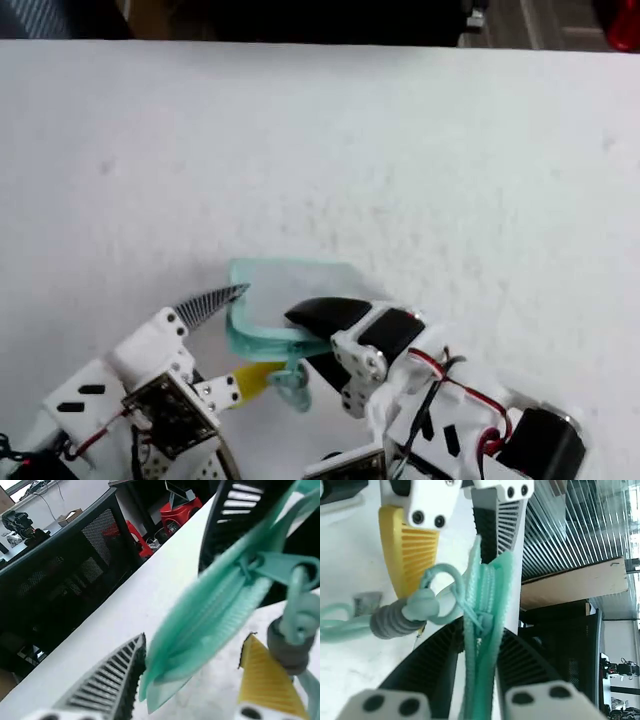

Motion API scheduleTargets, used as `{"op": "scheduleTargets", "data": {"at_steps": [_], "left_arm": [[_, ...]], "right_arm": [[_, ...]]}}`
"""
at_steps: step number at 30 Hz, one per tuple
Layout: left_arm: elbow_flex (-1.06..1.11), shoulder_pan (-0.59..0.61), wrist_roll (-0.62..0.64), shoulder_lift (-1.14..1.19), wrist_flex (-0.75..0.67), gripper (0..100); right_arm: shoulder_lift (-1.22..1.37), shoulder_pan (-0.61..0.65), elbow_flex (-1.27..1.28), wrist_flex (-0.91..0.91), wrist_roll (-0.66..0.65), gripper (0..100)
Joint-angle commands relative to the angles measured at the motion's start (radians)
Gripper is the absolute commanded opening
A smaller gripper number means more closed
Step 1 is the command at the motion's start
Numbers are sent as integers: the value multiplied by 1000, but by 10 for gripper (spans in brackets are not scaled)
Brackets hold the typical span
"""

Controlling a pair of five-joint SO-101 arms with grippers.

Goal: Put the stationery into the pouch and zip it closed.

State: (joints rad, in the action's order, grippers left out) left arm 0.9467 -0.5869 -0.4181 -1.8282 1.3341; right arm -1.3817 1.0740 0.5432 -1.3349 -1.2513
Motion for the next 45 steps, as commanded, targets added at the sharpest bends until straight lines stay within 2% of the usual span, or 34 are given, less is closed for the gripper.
{"op": "scheduleTargets", "data": {"at_steps": [1,6,12,14,17,18,20,23,25,31,33,38,45], "left_arm": [[-6,-42,44,4,-40,312],[38,-39,49,4,-86,312],[107,-97,40,4,-89,297],[103,-99,40,4,-103,226],[97,-99,41,4,-132,37],[97,-99,44,4,-141,7],[98,-99,48,4,-144,59],[97,-101,49,4,-146,15],[98,-101,57,4,-166,24],[127,-48,244,8,-319,23],[163,-13,276,8,-373,23],[264,33,285,8,-459,23],[411,128,328,7,-592,22]], "right_arm": [[-12,84,-61,2,-37,17],[-12,114,-61,-25,-68,17],[-10,108,-61,15,-78,17],[-7,96,-57,18,-78,17],[19,45,-32,18,-78,18],[30,30,-18,18,-78,18],[42,16,8,18,-78,18],[48,13,43,36,-78,18],[48,10,68,67,-77,18],[50,-42,118,148,-46,25],[50,-84,121,173,17,76],[56,-185,124,173,186,275],[48,-303,132,197,126,259]]}}
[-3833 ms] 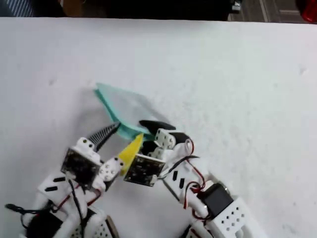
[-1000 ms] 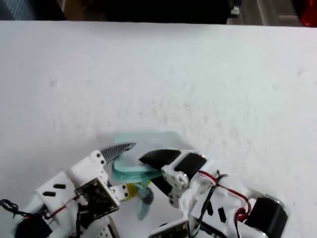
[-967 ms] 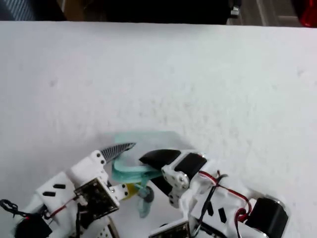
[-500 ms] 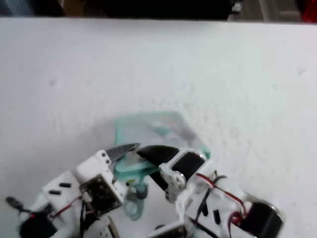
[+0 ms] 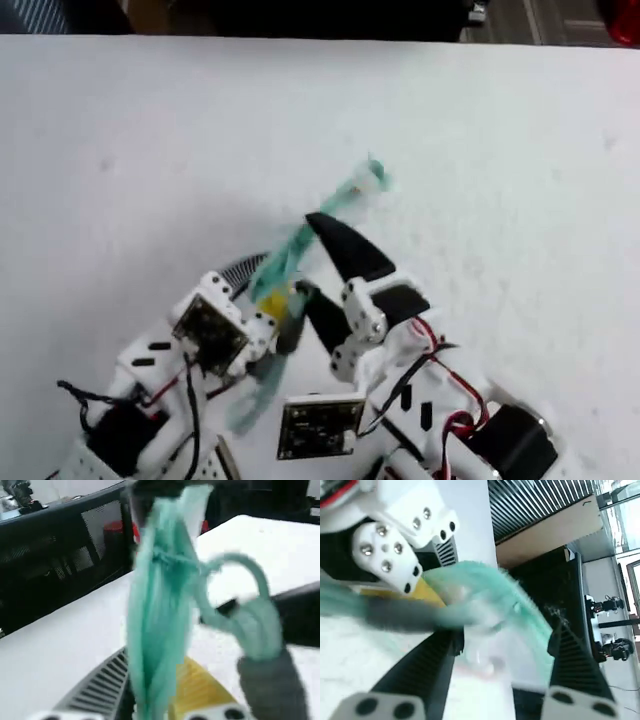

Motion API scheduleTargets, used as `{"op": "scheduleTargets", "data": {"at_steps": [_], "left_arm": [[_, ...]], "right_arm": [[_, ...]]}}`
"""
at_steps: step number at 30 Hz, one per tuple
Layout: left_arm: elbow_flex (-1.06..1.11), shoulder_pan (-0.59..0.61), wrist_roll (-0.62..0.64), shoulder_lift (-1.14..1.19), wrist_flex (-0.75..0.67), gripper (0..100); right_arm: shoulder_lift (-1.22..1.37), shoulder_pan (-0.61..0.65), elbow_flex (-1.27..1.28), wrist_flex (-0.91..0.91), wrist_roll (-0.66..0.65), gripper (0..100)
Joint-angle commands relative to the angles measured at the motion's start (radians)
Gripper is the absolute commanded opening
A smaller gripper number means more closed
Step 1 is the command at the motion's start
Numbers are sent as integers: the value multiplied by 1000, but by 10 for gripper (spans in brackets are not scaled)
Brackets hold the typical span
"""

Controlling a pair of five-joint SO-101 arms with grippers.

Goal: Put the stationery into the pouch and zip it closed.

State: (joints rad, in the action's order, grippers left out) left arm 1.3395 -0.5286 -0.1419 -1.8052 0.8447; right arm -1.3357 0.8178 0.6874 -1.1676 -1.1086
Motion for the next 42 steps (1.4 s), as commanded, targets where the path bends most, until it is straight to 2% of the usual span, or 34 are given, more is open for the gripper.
{"op": "scheduleTargets", "data": {"at_steps": [1,6,12,14,19,22,25,29,32,35,42], "left_arm": [[29,91,68,-16,-115,22],[77,170,114,-16,-160,22],[89,173,112,-18,-143,22],[86,173,112,-19,-135,22],[86,173,112,-19,-133,22],[86,173,110,-19,-121,22],[86,173,110,-19,-114,23],[84,173,110,-19,-109,23],[84,173,110,-19,-109,23],[84,173,91,-19,-109,23],[86,171,61,-19,-109,23]], "right_arm": [[2,-67,-17,51,-11,259],[10,-139,-15,113,-14,259],[2,-314,51,127,-58,258],[2,-331,74,159,-18,244],[1,-245,143,249,207,85],[1,-179,187,325,232,12],[1,-137,210,378,265,42],[12,-114,210,383,512,94],[12,-108,210,386,624,185],[12,-91,193,380,667,199],[33,25,164,343,671,180]]}}
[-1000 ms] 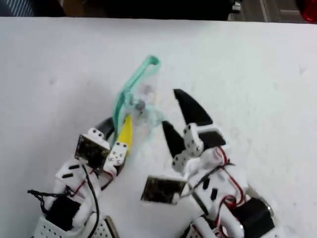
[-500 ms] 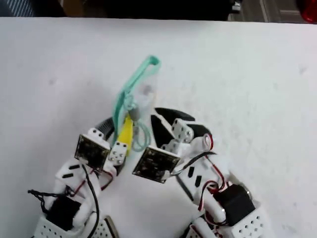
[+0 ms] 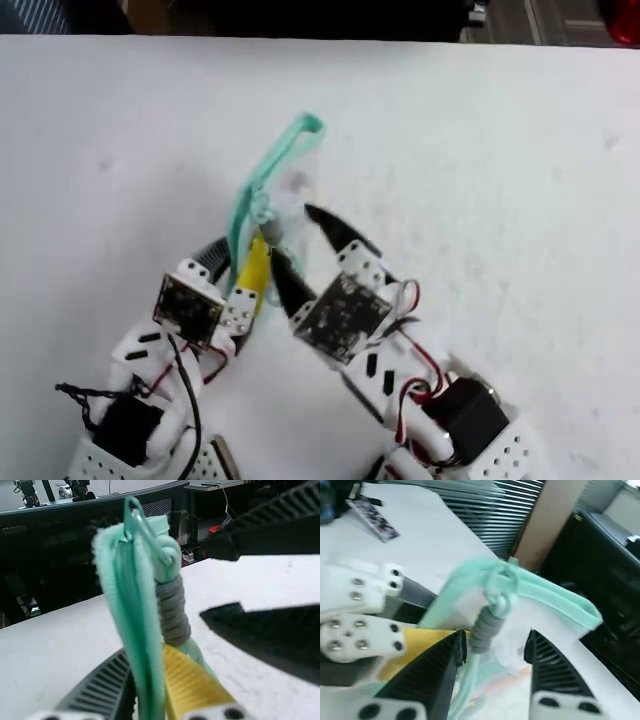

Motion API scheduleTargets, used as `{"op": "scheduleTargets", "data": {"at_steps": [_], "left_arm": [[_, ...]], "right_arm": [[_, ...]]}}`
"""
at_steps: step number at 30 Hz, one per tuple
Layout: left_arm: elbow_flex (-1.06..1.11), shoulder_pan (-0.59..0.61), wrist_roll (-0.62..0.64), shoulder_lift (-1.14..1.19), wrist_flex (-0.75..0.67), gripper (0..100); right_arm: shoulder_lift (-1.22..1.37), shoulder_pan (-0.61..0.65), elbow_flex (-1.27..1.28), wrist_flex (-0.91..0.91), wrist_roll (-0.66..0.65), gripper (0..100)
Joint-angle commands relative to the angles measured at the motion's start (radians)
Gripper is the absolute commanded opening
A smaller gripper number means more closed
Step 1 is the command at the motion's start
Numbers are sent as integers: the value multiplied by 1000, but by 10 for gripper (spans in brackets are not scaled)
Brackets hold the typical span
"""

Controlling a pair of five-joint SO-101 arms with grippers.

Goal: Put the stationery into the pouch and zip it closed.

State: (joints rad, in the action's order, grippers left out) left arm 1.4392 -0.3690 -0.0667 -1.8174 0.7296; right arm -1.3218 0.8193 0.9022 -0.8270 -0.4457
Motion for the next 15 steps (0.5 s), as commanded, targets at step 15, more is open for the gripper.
{"op": "scheduleTargets", "data": {"at_steps": [15], "left_arm": [[-11,5,-17,-7,8,23]], "right_arm": [[437,28,-315,4,6,56]]}}
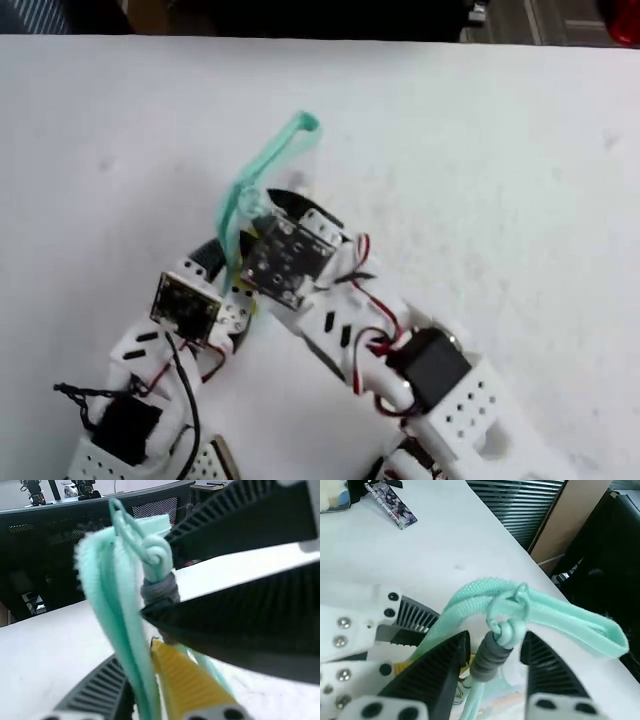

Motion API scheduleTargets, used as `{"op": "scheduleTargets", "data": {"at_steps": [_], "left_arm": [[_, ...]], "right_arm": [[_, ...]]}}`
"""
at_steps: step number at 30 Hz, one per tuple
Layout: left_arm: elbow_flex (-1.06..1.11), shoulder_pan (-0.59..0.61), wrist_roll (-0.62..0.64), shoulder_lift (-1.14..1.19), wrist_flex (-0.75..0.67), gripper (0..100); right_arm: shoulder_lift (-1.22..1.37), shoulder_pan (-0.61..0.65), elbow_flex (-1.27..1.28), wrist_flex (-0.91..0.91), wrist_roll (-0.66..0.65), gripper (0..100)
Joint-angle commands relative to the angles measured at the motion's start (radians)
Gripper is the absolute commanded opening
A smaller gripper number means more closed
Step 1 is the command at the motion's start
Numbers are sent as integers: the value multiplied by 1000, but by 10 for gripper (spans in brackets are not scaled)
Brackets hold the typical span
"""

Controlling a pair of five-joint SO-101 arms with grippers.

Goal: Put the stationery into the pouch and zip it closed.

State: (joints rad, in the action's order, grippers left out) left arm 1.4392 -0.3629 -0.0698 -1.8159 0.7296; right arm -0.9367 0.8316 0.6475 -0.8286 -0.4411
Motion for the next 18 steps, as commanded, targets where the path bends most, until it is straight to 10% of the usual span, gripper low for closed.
{"op": "scheduleTargets", "data": {"at_steps": [1,18], "left_arm": [[-11,-1,-14,-8,8,23],[-141,7,109,-8,124,181]], "right_arm": [[73,15,-60,5,2,12],[-36,13,-183,-41,0,16]]}}
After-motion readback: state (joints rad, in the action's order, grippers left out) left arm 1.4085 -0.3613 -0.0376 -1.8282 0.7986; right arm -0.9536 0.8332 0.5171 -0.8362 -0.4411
